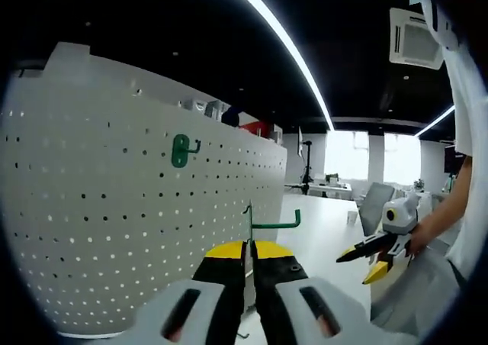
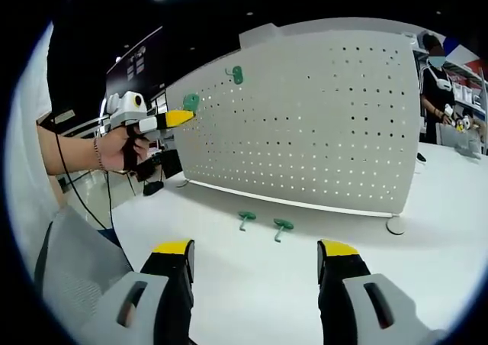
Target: Insert the hook assembly into the mounting plate slot until the hook locks in place.
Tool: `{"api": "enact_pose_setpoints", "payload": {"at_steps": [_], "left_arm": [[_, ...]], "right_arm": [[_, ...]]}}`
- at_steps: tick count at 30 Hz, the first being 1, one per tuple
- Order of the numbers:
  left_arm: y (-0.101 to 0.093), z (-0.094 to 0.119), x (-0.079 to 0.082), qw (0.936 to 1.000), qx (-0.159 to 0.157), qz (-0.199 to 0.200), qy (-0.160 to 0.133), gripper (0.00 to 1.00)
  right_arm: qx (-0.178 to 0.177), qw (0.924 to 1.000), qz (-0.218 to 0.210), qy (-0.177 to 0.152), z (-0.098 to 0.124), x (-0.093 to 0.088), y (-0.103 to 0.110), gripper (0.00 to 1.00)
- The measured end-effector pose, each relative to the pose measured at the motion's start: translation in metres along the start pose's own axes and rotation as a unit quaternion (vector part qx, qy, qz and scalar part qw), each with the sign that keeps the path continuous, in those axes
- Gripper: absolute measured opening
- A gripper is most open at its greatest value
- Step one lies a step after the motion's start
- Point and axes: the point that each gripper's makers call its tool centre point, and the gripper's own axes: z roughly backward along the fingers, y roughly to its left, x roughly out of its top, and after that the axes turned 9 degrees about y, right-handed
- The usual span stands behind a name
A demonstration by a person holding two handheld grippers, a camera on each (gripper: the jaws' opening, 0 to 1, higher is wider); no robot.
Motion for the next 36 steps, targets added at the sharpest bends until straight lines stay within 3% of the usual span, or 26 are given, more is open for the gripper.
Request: {"api": "enact_pose_setpoints", "payload": {"at_steps": [5, 8, 15, 18, 30, 36], "left_arm": [[-0.001, 0.001, -0.003, 1.0000, 0.001, 0.003, 0.004, 0.02], [-0.002, 0.001, -0.006, 1.0000, 0.002, 0.002, 0.008, 0.02], [-0.002, 0.000, -0.012, 0.9998, 0.004, -0.002, 0.019, 0.02], [-0.004, 0.000, -0.014, 0.9997, 0.005, -0.003, 0.022, 0.02], [-0.003, 0.003, -0.019, 0.9996, 0.011, 0.000, 0.026, 0.02], [-0.005, 0.003, -0.022, 0.9996, 0.010, -0.001, 0.028, 0.02]], "right_arm": [[0.000, 1.0000, 0.000, -0.005, 0.001, 0.002, 0.000, 0.63], [0.005, 0.9996, 0.003, -0.028, 0.004, 0.011, 0.002, 0.60], [0.029, 0.9914, 0.005, -0.127, 0.021, 0.050, 0.014, 0.57], [0.038, 0.9875, 0.001, -0.153, 0.028, 0.062, 0.018, 0.56], [0.051, 0.9868, 0.007, -0.154, 0.026, 0.071, 0.027, 0.55], [0.073, 0.9847, 0.005, -0.158, 0.018, 0.084, 0.039, 0.52]]}}
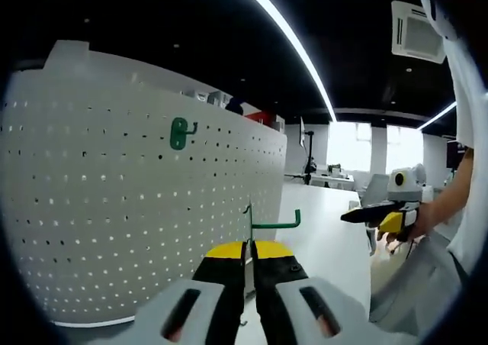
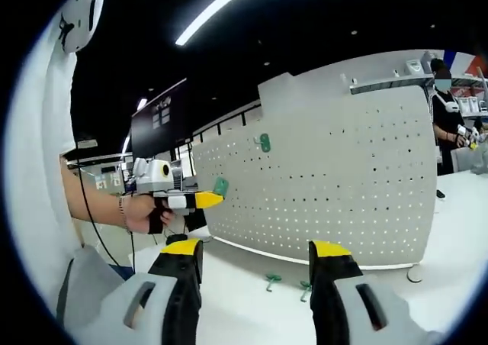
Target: Insert the hook assembly into the mounting plate slot until the hook locks in place.
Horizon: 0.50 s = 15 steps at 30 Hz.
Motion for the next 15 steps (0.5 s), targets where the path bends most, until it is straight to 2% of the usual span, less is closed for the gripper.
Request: {"api": "enact_pose_setpoints", "payload": {"at_steps": [15], "left_arm": [[-0.006, -0.003, -0.002, 1.0000, 0.003, 0.001, 0.003, 0.02]], "right_arm": [[0.043, 0.9988, -0.002, -0.020, -0.044, 0.018, 0.023, 0.47]]}}
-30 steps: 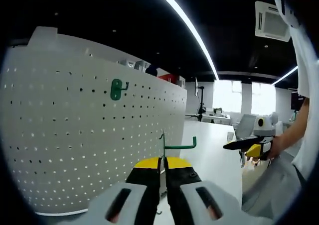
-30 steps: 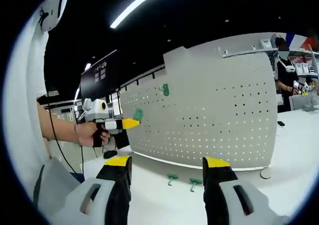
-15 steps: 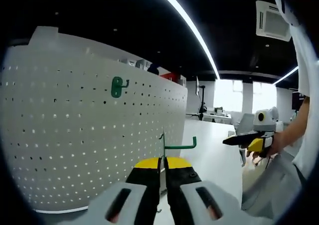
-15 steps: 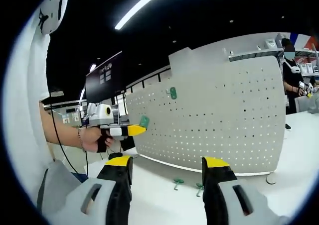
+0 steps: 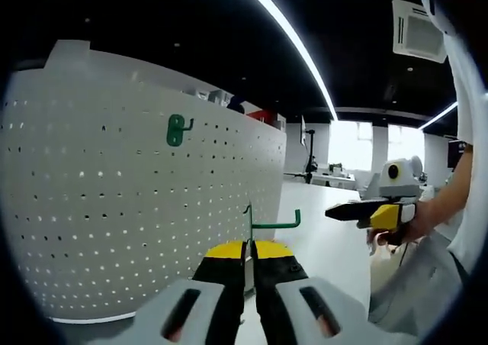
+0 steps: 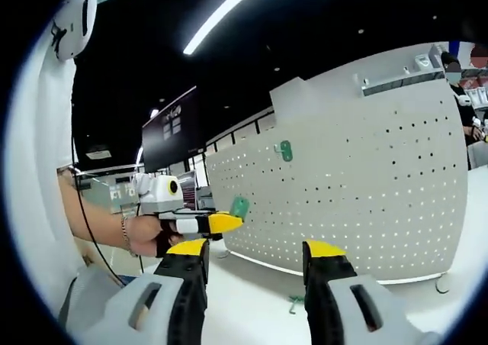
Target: Insert the hook assembly into the mounting plate slot until the hook locks in place.
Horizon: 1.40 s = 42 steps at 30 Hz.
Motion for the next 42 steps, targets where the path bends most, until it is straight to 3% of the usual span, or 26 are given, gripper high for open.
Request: {"api": "enact_pose_setpoints", "payload": {"at_steps": [20, 42], "left_arm": [[-0.006, -0.002, 0.001, 1.0000, 0.001, 0.003, -0.002, 0.02], [-0.014, -0.004, 0.001, 1.0000, -0.002, 0.006, -0.004, 0.02]], "right_arm": [[0.027, 0.9991, -0.031, -0.010, -0.029, 0.001, 0.015, 0.46], [0.045, 0.9978, -0.041, -0.023, -0.054, 0.017, 0.021, 0.45]]}}
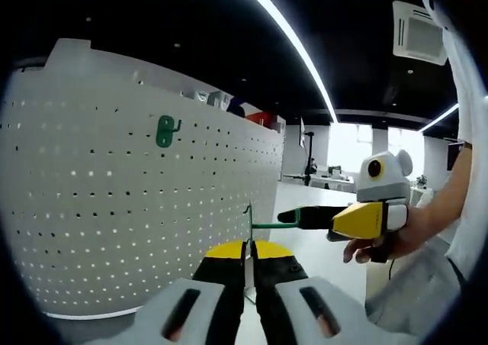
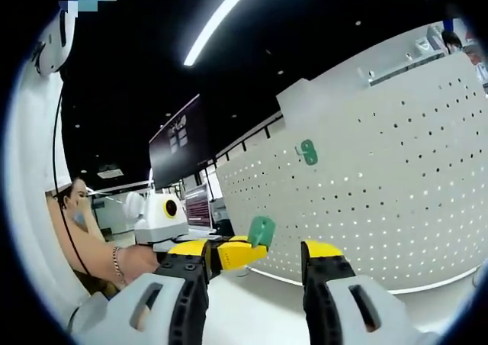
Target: Insert the hook assembly into the mounting plate slot until the hook locks in place.
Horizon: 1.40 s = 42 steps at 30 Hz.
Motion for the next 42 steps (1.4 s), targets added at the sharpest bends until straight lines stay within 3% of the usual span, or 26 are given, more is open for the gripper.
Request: {"api": "enact_pose_setpoints", "payload": {"at_steps": [20, 24, 42], "left_arm": [[-0.002, 0.001, 0.001, 1.0000, 0.004, 0.006, -0.005, 0.02], [-0.002, 0.001, 0.002, 0.9999, 0.005, 0.007, -0.007, 0.02], [-0.004, 0.001, 0.004, 0.9999, 0.006, 0.005, -0.009, 0.02]], "right_arm": [[0.012, 0.9999, -0.008, -0.001, -0.021, 0.004, 0.004, 0.41], [0.024, 0.9993, -0.021, 0.018, -0.024, -0.001, 0.007, 0.25], [0.022, 0.9991, -0.033, 0.017, -0.028, 0.000, 0.006, 0.16]]}}
